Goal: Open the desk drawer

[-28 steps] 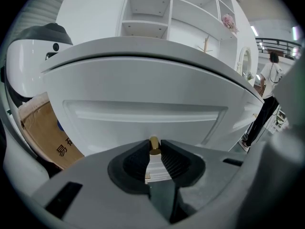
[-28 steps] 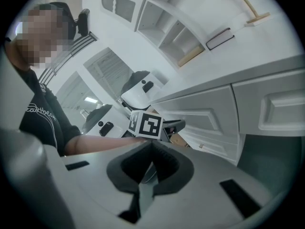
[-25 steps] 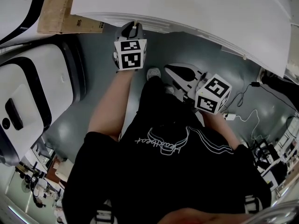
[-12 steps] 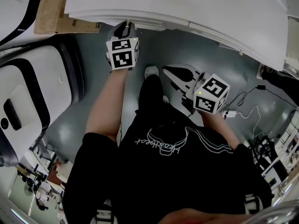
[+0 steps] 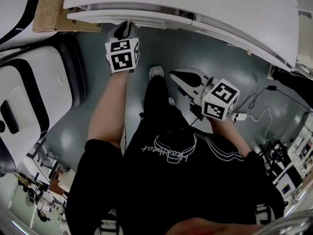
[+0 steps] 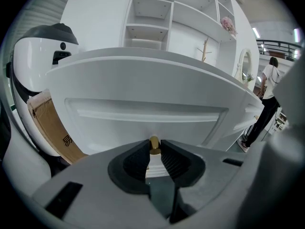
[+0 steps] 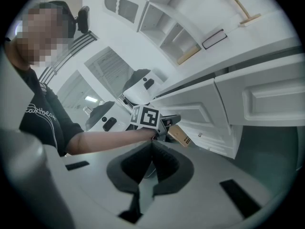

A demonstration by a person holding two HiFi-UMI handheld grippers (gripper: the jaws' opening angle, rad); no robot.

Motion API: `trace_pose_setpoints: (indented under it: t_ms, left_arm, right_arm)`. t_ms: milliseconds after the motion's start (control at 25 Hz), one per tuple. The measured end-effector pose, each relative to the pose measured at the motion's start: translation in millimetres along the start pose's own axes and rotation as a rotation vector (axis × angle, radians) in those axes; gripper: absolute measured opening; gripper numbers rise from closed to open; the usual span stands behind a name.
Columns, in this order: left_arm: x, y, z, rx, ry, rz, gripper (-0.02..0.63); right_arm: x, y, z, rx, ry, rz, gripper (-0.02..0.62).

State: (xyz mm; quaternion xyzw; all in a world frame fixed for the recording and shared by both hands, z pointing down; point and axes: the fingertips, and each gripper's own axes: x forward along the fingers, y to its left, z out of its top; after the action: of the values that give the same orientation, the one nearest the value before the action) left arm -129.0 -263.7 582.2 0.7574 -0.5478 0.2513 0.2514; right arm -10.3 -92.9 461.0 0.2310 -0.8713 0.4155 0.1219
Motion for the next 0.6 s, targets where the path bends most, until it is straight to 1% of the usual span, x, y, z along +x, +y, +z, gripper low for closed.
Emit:
trace_pose_setpoints:
  t_ms: [360, 600]
  left_arm:
    - [-13.9, -1.5, -12.7, -0.003, -0.006, -0.003, 0.075]
    - [-30.5, -2.7, -29.0, -0.004, -0.001, 0.003, 0.075]
  right_arm:
    - [-1.9, 12.7, -13.7, -0.009, 0.006, 0.004, 0.006]
    - [-4.4, 24.5, -21.2, -0.025, 0.017, 0.011, 0.006]
